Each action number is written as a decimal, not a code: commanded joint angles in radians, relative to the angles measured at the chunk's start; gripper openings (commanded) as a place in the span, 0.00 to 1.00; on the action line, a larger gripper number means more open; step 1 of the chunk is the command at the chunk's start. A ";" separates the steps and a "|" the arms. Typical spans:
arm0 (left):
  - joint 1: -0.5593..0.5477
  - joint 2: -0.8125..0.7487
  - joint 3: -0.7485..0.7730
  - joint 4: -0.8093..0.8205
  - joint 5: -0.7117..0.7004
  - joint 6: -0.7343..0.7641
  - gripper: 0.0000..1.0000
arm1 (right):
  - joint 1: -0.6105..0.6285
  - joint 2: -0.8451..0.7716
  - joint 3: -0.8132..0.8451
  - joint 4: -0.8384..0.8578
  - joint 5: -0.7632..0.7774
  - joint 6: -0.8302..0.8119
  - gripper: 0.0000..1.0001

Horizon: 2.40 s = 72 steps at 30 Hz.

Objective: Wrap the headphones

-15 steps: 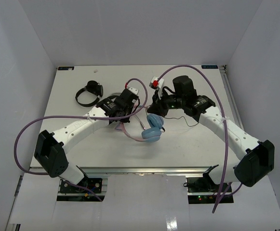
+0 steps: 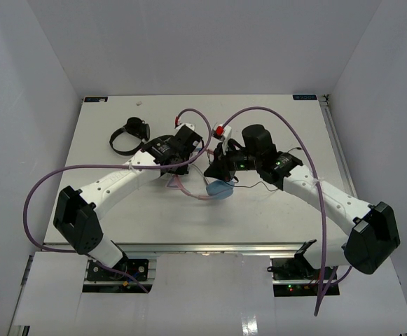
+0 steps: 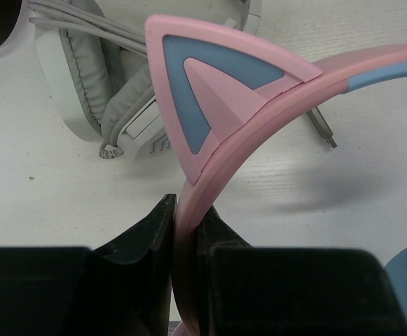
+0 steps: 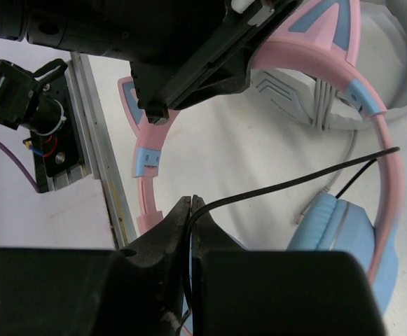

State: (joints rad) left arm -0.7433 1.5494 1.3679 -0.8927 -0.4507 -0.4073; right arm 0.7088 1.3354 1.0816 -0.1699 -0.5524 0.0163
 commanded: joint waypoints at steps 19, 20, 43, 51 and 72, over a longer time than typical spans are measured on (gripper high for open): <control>0.083 -0.084 0.089 0.043 -0.074 -0.200 0.00 | 0.144 -0.121 -0.254 0.515 -0.053 0.258 0.08; 0.085 -0.086 0.089 0.043 -0.071 -0.206 0.00 | 0.149 -0.118 -0.262 0.515 -0.038 0.252 0.08; 0.094 -0.194 0.082 0.001 -0.052 -0.380 0.00 | 0.348 -0.097 -0.335 0.515 0.512 0.165 0.08; 0.094 -0.219 0.091 -0.028 -0.048 -0.409 0.00 | 0.390 -0.083 -0.411 0.604 0.682 0.135 0.08; 0.094 -0.272 0.112 -0.067 -0.016 -0.423 0.00 | 0.403 -0.009 -0.700 1.117 0.748 0.061 0.16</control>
State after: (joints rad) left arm -0.6556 1.3373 1.4300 -0.9953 -0.4679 -0.7980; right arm 1.1065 1.2917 0.4140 0.7522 0.1636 0.1112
